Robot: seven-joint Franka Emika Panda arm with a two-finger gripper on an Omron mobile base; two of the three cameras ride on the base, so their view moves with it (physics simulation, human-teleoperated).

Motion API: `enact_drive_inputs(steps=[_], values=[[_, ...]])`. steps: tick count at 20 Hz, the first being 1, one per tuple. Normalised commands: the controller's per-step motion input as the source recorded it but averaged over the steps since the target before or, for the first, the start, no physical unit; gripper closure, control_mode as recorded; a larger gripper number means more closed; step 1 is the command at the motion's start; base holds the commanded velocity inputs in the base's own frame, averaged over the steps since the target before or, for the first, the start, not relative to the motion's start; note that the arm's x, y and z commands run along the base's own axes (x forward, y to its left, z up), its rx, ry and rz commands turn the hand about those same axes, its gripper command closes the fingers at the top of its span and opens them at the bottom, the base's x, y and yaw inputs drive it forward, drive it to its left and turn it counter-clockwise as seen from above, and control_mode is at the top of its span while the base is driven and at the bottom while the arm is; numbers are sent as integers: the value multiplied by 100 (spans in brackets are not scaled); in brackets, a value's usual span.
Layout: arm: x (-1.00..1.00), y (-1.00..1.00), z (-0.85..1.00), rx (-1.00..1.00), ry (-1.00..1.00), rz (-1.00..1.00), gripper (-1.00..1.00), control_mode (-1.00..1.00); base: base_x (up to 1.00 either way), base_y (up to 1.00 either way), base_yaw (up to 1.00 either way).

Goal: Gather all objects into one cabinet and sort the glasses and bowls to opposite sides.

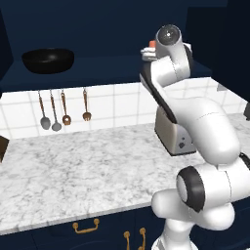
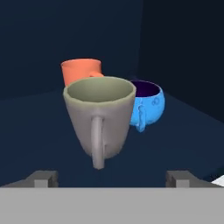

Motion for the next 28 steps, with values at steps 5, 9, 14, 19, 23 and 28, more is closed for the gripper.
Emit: enact_drive_inputs(steps=[5, 9, 14, 19, 23, 28], values=[[-85, 19, 0, 0, -1, 5, -100, -100, 0, 0, 0], [-89, 1, 1, 2, 0, 22, -100, -100, 0, 0, 0], [-98, 17, 14, 1, 3, 31, -100, -100, 0, 0, 0], [-100, 41, 32, 0, 7, 19, -100, -100, 0, 0, 0], [-100, 23, 39, 0, 8, 10, -100, -100, 0, 0, 0], [-100, -7, 28, 0, 6, 0, -100, -100, 0, 0, 0]])
